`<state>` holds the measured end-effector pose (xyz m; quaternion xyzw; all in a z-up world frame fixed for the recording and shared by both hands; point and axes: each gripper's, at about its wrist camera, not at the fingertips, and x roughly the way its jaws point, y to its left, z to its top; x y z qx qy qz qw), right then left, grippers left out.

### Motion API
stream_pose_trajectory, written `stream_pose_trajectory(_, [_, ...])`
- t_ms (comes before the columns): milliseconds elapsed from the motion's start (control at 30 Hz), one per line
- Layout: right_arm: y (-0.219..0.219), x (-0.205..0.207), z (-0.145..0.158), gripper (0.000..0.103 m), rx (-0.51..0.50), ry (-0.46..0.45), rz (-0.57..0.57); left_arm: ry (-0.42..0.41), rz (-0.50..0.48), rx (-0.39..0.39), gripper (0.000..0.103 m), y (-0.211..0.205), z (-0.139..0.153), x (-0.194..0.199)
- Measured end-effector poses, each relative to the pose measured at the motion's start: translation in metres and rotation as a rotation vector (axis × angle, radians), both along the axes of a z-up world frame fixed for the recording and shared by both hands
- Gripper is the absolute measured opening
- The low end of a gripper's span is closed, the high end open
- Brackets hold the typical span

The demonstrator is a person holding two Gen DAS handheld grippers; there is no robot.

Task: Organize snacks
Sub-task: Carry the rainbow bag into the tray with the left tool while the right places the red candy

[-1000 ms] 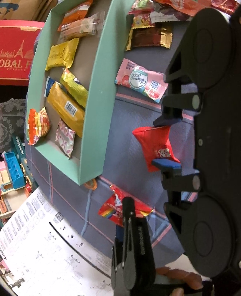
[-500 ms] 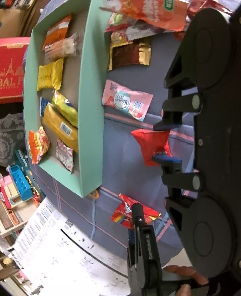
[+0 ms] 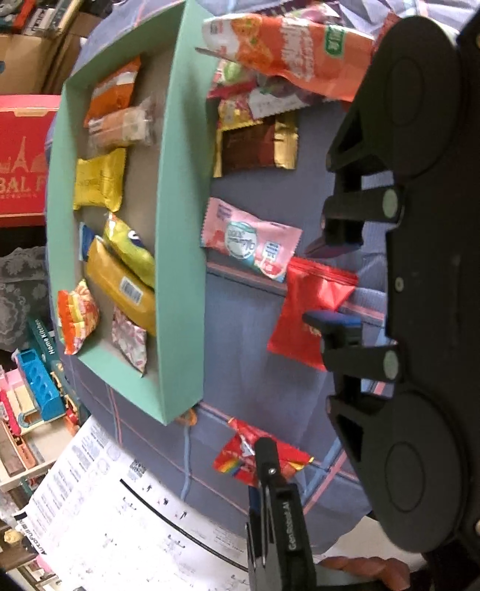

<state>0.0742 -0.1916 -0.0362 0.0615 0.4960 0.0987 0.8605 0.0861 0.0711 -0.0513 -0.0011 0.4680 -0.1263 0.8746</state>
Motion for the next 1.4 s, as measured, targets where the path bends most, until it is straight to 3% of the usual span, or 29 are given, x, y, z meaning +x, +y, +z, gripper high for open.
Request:
stream_pose_trajectory(67, [0.001,0.003,0.006,0.032,0.034,-0.025,0.024,0.007,0.001,-0.003,0.036,0.001,-0.002,0.001])
stream_pose_trajectory(133, [0.007,0.010,0.013,0.056,0.063,-0.054,0.067,0.011,0.005,-0.008,0.036,0.002,-0.003,0.002])
stream_pose_trajectory(200, [0.016,0.018,0.014,0.065,0.075,-0.068,0.121,0.015,0.007,-0.010,0.036,0.003,-0.004,0.001])
stream_pose_trajectory(367, [0.027,0.035,-0.008,0.065,0.056,0.028,0.183,0.020,0.001,-0.011,0.037,0.005,-0.006,0.000])
stream_pose_trajectory(567, [0.032,0.012,-0.010,0.065,0.024,0.040,0.230,0.024,0.004,-0.030,0.042,0.006,-0.009,0.008])
stream_pose_trajectory(667, [0.044,0.003,-0.015,0.057,-0.048,0.023,0.259,0.028,0.013,-0.020,0.050,0.005,-0.011,0.009])
stream_pose_trajectory(733, [0.052,0.000,-0.015,0.039,-0.105,0.000,0.265,0.031,0.013,-0.019,0.053,0.005,-0.013,0.008])
stream_pose_trajectory(767, [0.054,0.001,-0.015,0.036,-0.111,-0.004,0.260,0.028,0.012,-0.016,0.053,0.004,-0.013,0.008])
stream_pose_trajectory(833, [0.054,0.007,-0.015,0.032,-0.095,0.002,0.248,0.019,0.013,-0.018,0.039,0.004,-0.011,0.006])
stream_pose_trajectory(967, [0.043,0.011,-0.008,0.031,-0.046,0.007,0.211,-0.018,0.005,0.008,0.035,-0.001,0.004,0.003])
stream_pose_trajectory(1200, [0.016,0.016,0.037,0.031,0.036,-0.085,0.150,-0.114,0.002,-0.052,0.035,0.001,0.056,0.009])
stream_pose_trajectory(1400, [-0.024,0.045,0.072,0.031,0.073,-0.166,0.039,-0.187,-0.021,-0.049,0.035,-0.023,0.090,0.049])
